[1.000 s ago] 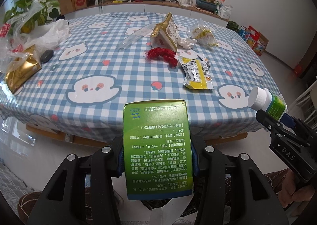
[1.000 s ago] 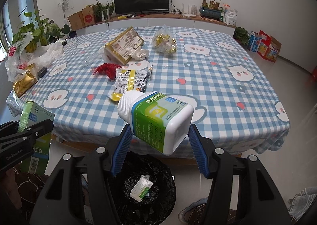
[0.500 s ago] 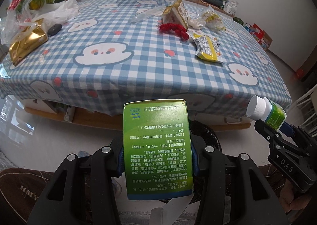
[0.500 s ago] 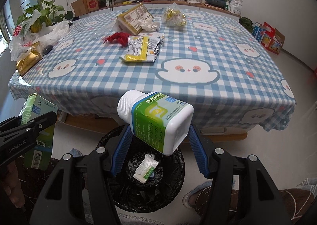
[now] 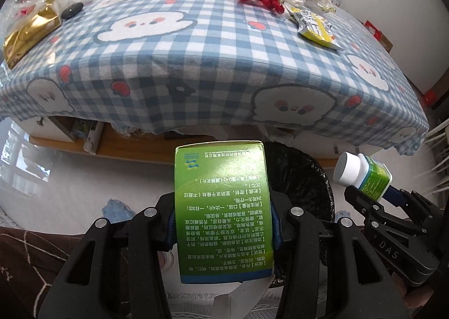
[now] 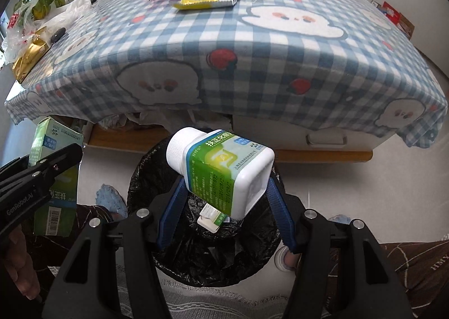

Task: Collect trash
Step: 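Carry the pill bottle over the bin and open the right tool, then lower the green box into the bin and open the left tool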

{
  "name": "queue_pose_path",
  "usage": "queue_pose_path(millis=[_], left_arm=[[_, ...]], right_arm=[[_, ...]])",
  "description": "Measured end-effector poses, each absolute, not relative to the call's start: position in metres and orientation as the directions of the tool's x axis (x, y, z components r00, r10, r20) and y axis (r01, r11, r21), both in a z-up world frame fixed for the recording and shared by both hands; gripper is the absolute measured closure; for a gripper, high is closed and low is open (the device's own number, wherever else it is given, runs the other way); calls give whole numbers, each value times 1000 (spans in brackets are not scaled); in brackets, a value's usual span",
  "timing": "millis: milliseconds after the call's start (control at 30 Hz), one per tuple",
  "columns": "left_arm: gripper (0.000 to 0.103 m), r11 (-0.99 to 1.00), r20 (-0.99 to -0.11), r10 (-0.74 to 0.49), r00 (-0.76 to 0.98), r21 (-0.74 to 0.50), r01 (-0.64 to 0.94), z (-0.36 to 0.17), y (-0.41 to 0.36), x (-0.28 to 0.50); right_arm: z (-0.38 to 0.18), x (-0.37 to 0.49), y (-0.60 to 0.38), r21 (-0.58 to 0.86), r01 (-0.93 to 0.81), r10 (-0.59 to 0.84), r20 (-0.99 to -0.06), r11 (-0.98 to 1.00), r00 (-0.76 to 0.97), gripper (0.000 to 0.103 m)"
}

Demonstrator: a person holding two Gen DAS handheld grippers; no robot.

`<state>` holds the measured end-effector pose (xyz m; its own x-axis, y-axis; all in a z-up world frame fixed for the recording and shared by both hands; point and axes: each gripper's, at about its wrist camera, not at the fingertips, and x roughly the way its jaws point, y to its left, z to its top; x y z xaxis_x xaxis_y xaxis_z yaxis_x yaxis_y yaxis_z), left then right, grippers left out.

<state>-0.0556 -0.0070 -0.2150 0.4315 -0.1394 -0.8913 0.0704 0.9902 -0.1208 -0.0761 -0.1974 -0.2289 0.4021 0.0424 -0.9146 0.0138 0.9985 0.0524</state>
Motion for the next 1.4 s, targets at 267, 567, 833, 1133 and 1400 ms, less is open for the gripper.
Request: queue_pose_path(millis=[267, 567, 833, 1133, 1400], left_arm=[[56, 995, -916, -100, 389, -81, 66, -245, -9, -45], [56, 994, -924, -106, 366, -87, 69, -259, -6, -45], [56, 994, -926, -110, 361, -93, 66, -259, -4, -45], [56, 993, -929, -117, 350, -98, 71, -265, -13, -39], [56, 989, -934, -123, 335, -89, 115, -270, -43, -37]], right_arm=[[-270, -68, -192, 69, 21, 59, -947, 997, 317, 47], [-310, -65, -176, 67, 21, 61, -973, 998, 224, 47], [-324, -66, -162, 55, -10, 56, -978, 998, 200, 47], [-306, -65, -176, 36, 21, 30, -969, 999, 244, 22], [-266, -69, -222, 12, 78, -13, -952, 997, 306, 8]])
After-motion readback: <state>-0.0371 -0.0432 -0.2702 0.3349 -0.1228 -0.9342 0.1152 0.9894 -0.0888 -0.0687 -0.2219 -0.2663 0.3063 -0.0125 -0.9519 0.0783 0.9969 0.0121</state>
